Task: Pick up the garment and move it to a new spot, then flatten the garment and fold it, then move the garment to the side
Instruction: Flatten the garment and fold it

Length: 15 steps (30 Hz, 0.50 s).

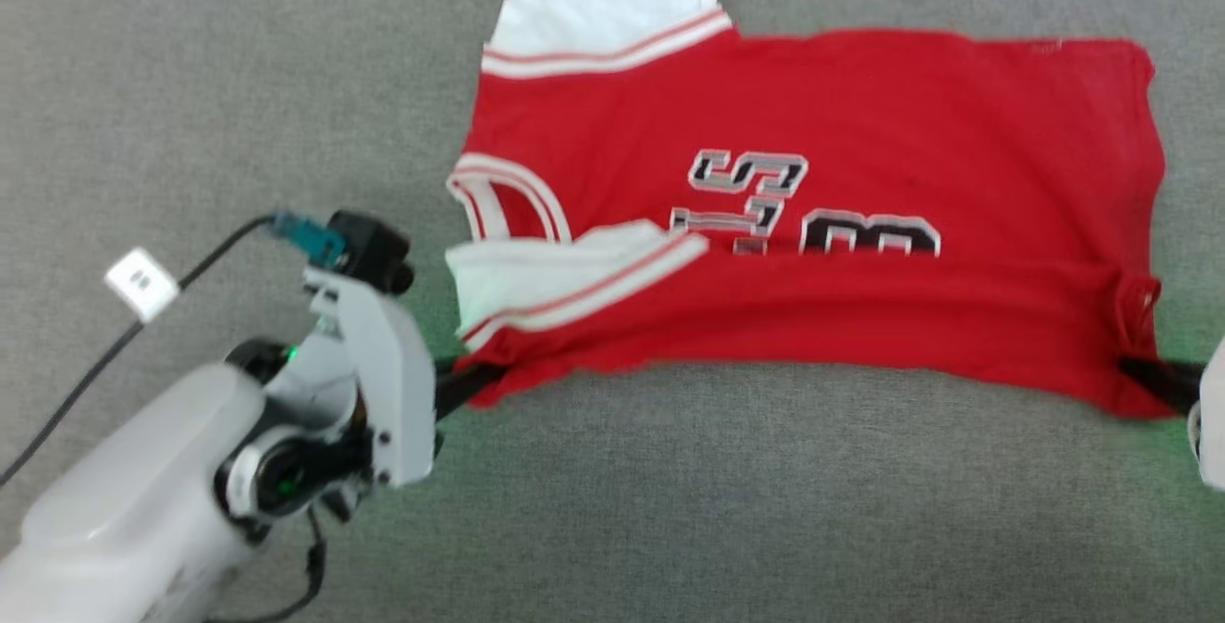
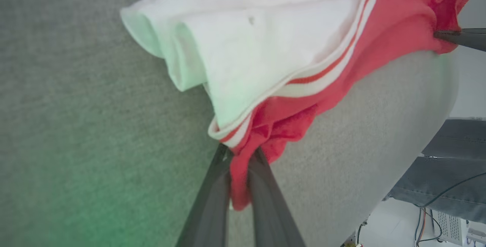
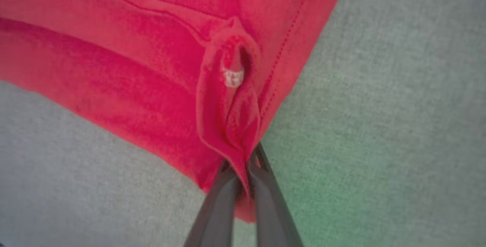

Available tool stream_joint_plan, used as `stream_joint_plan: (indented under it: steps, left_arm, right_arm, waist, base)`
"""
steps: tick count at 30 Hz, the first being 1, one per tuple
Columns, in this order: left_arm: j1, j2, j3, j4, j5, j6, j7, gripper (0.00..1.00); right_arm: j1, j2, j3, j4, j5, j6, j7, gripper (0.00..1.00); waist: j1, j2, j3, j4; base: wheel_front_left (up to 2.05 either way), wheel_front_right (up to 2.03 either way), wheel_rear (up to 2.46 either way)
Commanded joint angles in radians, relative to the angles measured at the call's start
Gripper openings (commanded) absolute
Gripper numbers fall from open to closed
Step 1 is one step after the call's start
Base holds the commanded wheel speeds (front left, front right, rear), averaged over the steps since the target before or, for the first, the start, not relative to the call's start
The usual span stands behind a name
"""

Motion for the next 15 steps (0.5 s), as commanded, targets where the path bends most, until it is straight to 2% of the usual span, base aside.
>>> stream_joint_plan:
  steps: [1,7,10,15]
  left_arm:
    - [0.035,0.026,0.001,-0.022,-0.006,0.010,-0.004,0.00]
    - [0.150,0.136,0.029,-0.185,-0.021,0.055,-0.055,0.00]
    - [0.213,0.173,0.032,-0.261,-0.025,0.080,-0.087,0.00]
    - [0.274,0.188,0.032,-0.339,-0.025,0.112,-0.128,0.00]
  right_arm:
    - [0.042,-0.009,-0.006,-0.010,0.008,-0.001,0.009,0.00]
    - [0.155,-0.059,-0.048,-0.097,0.038,-0.001,0.038,0.00]
    - [0.217,-0.070,-0.081,-0.142,0.050,-0.001,0.047,0.00]
    - [0.299,-0.053,-0.153,-0.202,0.039,-0.001,0.027,0.00]
  waist:
    - [0.0000,0.0000,-0.024,0.000]
    - [0.0000,0.0000,-0.051,-0.005]
    - [0.0000,0.0000,-0.060,-0.005]
    - [0.0000,0.0000,-0.068,0.000]
  base:
    - [0.00,0.00,0.00]
    - [0.00,0.00,0.00]
    - [0.00,0.00,0.00]
    - [0.00,0.00,0.00]
